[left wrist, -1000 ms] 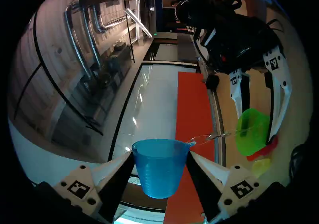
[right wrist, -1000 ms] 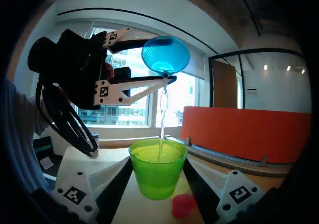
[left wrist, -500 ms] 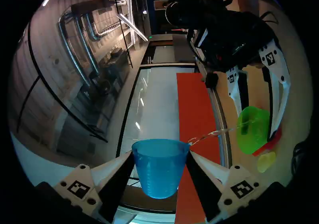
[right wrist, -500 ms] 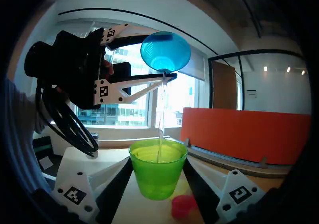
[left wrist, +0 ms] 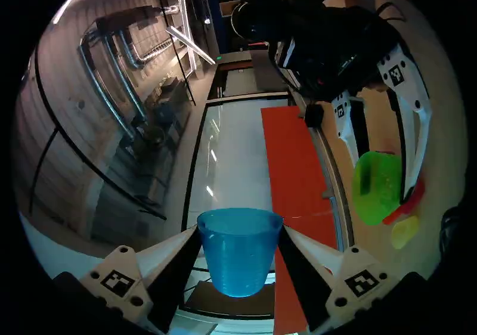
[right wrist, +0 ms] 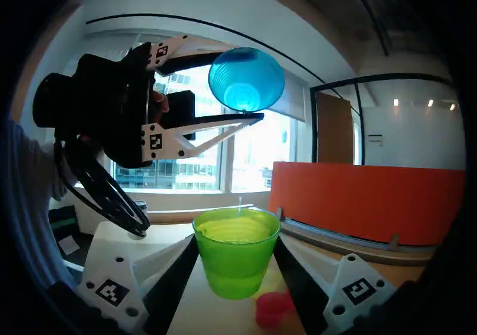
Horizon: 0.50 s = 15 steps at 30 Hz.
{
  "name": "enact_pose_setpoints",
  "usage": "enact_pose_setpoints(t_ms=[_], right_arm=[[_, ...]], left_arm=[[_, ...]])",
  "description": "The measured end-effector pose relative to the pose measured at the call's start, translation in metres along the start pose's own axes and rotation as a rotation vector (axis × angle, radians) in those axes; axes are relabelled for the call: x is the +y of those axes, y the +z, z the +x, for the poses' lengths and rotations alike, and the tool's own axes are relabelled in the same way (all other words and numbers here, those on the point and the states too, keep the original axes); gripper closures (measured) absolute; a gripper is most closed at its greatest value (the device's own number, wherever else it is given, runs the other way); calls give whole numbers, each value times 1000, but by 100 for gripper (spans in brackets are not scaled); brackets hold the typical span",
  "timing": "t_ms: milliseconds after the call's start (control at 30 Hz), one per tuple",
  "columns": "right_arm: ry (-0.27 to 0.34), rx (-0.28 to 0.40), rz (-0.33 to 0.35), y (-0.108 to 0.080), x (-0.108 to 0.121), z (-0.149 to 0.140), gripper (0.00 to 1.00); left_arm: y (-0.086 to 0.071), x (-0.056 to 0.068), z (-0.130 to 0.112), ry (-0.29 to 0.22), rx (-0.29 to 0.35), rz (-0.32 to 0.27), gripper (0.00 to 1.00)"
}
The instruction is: Pour water
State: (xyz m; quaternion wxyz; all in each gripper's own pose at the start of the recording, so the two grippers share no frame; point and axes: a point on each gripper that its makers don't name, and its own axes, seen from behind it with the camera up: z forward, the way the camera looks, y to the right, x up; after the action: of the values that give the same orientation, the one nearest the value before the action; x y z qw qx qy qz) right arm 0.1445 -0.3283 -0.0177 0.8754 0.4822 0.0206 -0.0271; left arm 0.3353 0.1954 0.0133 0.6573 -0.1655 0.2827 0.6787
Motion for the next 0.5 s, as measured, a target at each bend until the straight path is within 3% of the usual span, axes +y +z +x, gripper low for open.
enact_pose_setpoints(t_ms=[300, 500], right_arm=[[3, 2, 0, 0, 2, -1, 13], [4, 4, -4, -1, 3, -1, 13]], left_arm=[[1, 3, 1, 5, 2, 4, 14], [2, 7, -3, -59, -3, -9, 14]])
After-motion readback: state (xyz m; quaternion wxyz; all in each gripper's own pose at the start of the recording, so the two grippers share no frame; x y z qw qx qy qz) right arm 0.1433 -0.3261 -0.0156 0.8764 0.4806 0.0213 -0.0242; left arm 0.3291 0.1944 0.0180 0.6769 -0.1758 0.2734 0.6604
